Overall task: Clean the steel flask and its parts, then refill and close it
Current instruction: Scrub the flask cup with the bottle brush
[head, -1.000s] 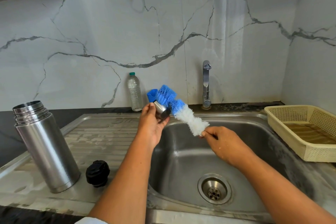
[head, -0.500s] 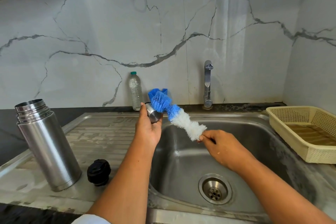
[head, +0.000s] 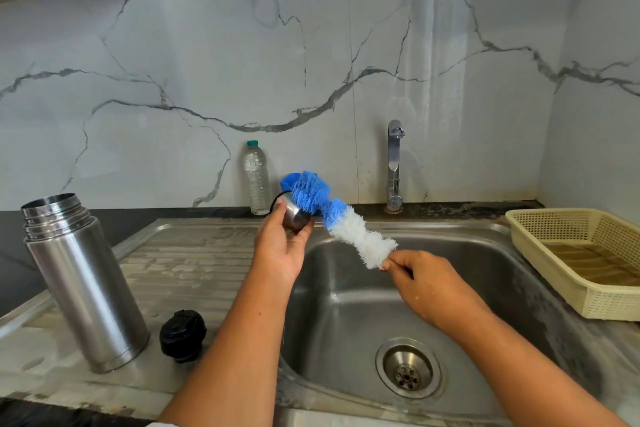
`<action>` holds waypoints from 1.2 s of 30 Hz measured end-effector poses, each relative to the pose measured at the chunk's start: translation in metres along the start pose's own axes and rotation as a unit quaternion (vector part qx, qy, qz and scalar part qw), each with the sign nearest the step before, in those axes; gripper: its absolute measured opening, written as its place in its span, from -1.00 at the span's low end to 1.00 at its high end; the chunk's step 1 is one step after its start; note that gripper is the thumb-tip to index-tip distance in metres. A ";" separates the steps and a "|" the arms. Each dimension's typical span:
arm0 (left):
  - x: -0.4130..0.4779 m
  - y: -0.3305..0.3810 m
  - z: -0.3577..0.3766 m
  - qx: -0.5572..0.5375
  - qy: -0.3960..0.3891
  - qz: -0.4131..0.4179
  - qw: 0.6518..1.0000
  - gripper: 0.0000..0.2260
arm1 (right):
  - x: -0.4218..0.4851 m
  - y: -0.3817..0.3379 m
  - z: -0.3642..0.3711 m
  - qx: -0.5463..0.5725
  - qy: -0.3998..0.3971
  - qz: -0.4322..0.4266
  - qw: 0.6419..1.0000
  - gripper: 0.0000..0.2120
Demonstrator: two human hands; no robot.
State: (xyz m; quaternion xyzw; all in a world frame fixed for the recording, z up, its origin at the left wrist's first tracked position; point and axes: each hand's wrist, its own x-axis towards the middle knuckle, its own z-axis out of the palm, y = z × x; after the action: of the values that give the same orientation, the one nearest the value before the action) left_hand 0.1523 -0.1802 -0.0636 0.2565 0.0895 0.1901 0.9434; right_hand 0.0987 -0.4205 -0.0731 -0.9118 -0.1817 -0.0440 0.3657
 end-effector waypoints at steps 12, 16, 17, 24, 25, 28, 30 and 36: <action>-0.004 -0.006 0.000 0.104 -0.006 0.021 0.994 -0.72 | 0.005 0.012 0.002 0.011 -0.013 0.019 1.000 -0.74; -0.007 -0.006 0.005 0.071 0.009 0.018 0.997 -0.60 | 0.005 0.015 -0.001 0.040 -0.005 0.009 0.999 -0.70; -0.005 -0.003 0.003 0.053 0.016 0.021 0.998 -0.58 | 0.004 0.016 -0.001 0.038 -0.016 0.003 0.999 -0.69; -0.011 -0.010 0.004 0.009 -0.012 -0.034 0.999 -0.68 | 0.004 0.012 0.004 0.049 -0.010 -0.010 0.999 -0.67; -0.010 -0.009 0.005 -0.012 -0.020 -0.034 0.999 -0.68 | 0.004 0.012 0.003 0.046 -0.015 -0.012 0.999 -0.67; -0.007 -0.008 0.002 -0.033 -0.037 -0.025 0.998 -0.68 | 0.003 0.015 0.001 0.032 -0.025 -0.020 0.999 -0.64; -0.008 -0.010 0.003 -0.016 -0.039 -0.026 0.999 -0.64 | 0.005 0.014 0.003 0.031 -0.016 -0.018 0.999 -0.67; -0.002 0.000 0.006 -0.030 -0.013 -0.027 0.999 -0.67 | 0.006 0.017 -0.001 0.029 -0.003 -0.016 0.999 -0.69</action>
State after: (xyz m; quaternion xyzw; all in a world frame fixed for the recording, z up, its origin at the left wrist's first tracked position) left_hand 0.1523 -0.1837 -0.0588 0.2280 0.0786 0.1643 0.9565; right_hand 0.1109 -0.4307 -0.0816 -0.8980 -0.1988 -0.0415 0.3902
